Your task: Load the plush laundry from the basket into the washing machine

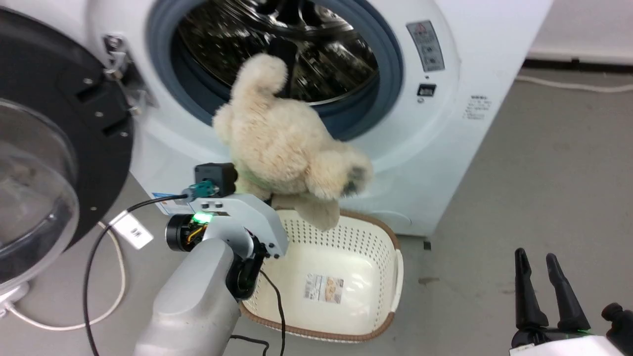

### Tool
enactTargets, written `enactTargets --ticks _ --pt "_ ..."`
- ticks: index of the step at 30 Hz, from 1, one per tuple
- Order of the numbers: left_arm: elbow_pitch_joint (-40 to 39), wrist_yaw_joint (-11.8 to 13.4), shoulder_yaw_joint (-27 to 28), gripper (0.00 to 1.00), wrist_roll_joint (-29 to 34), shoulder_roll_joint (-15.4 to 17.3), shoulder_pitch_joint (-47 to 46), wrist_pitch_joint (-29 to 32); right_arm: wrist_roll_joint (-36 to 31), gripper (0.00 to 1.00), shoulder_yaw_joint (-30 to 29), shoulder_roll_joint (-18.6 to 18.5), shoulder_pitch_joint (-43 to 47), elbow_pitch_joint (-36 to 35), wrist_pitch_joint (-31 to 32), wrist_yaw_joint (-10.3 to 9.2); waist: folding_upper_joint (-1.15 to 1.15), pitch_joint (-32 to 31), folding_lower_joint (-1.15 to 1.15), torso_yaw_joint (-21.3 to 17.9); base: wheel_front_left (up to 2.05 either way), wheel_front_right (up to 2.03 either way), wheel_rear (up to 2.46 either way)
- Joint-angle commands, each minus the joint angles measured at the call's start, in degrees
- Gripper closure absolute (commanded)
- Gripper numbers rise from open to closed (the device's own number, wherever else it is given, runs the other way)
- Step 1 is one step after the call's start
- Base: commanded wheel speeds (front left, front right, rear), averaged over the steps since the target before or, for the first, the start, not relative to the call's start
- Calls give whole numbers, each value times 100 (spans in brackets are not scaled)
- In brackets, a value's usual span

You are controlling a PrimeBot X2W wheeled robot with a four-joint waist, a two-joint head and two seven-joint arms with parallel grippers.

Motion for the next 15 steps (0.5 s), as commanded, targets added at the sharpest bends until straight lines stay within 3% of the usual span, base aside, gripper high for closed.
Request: enactTargets --ticks 1,9,15 --pt "-49 46 86 100 -69 -56 1 -225 -50 0 7 -3 83 4 -24 -4 0 -129 2 88 0 0 0" --pt "-114 104 250 100 -41 -100 -267 -823 -103 0 96 -3 15 -40 -24 -4 0 17 2 -149 0 0 0" --pt "-215 130 417 100 177 42 -646 -972 -109 0 175 -3 -179 -129 -24 -4 0 393 2 -443 0 0 0"
